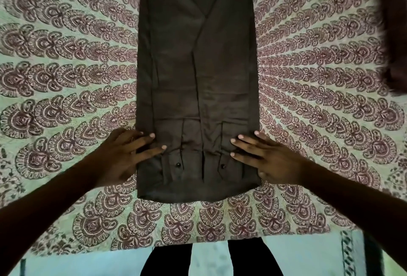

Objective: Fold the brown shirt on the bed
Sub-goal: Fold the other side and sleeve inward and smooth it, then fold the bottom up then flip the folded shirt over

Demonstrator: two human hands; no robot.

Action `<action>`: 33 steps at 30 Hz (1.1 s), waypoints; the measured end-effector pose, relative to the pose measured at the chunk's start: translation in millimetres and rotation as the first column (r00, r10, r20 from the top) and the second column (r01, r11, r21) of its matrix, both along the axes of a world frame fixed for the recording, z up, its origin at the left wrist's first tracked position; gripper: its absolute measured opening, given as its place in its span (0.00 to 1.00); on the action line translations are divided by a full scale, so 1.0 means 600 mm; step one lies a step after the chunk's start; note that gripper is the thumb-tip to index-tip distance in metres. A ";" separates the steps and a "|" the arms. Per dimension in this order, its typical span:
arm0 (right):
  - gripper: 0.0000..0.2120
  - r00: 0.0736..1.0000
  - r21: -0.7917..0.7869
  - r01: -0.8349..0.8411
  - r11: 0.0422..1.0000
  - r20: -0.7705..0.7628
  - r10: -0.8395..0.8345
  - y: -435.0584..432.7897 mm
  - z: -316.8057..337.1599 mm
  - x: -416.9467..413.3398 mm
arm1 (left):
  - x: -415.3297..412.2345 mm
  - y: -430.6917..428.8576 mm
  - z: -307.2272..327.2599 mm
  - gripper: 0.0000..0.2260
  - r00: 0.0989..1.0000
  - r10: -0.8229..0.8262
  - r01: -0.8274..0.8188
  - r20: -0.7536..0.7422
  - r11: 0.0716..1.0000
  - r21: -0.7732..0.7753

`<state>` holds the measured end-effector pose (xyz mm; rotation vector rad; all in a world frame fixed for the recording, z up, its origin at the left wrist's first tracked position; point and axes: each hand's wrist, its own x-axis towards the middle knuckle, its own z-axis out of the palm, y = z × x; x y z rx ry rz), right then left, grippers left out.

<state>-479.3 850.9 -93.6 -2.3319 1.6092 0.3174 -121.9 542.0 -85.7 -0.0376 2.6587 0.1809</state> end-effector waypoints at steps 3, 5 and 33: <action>0.33 1.000 -0.095 0.005 0.995 0.029 -0.002 0.006 -0.018 0.007 | -0.023 0.001 -0.008 0.46 0.997 -0.045 0.044 -0.067 0.999 -0.019; 0.27 0.999 -0.156 0.035 0.987 0.041 -0.029 0.011 -0.031 0.021 | -0.037 0.005 -0.013 0.40 0.990 -0.041 0.041 -0.134 0.999 -0.003; 0.08 -0.255 0.561 0.817 0.135 0.561 -0.788 -0.390 -0.009 -0.186 | -0.323 -0.207 -0.013 0.05 0.018 0.901 -0.696 0.433 -0.300 0.652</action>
